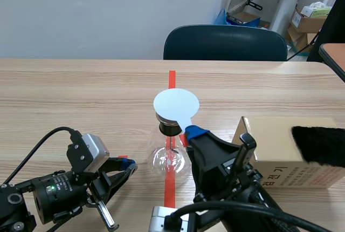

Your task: Do the electroscope experiment

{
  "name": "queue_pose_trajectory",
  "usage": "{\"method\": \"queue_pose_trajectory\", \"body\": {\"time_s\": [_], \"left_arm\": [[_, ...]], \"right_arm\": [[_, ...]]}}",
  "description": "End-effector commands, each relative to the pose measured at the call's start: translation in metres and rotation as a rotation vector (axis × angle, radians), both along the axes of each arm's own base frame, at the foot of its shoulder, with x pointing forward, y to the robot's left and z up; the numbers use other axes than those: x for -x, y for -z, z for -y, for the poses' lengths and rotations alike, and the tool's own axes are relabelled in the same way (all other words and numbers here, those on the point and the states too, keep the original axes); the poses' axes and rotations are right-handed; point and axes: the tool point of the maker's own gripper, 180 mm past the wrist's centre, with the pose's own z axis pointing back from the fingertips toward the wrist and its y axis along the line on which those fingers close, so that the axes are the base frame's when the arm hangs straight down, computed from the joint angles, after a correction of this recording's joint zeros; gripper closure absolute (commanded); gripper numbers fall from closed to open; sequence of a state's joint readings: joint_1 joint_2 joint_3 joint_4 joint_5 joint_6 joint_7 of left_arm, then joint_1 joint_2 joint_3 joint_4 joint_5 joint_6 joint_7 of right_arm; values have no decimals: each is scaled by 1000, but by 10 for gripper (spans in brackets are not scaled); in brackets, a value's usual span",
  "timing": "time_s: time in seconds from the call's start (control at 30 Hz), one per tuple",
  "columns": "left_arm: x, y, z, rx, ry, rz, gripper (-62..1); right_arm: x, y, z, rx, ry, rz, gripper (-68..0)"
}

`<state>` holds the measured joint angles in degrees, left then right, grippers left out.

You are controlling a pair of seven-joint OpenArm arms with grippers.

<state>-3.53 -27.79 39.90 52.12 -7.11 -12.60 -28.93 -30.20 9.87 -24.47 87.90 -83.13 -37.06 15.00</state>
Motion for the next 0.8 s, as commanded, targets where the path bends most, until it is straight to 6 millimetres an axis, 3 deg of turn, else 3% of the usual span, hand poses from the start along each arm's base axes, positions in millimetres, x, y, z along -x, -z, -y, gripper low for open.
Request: {"method": "queue_pose_trajectory", "body": {"time_s": [0.0, 0.53, 0.77], "left_arm": [[-2, -9, 6, 33, 4, 17, -55], [-2, -5, 5, 19, 2, 6, -55], [-2, -6, 6, 20, 2, 6, -55]], "right_arm": [[-6, -10, 2, -7, 6, 37, -18], [-6, -10, 3, -7, 9, 37, -18], [-16, -10, 19, -13, 114, 33, -18]]}}
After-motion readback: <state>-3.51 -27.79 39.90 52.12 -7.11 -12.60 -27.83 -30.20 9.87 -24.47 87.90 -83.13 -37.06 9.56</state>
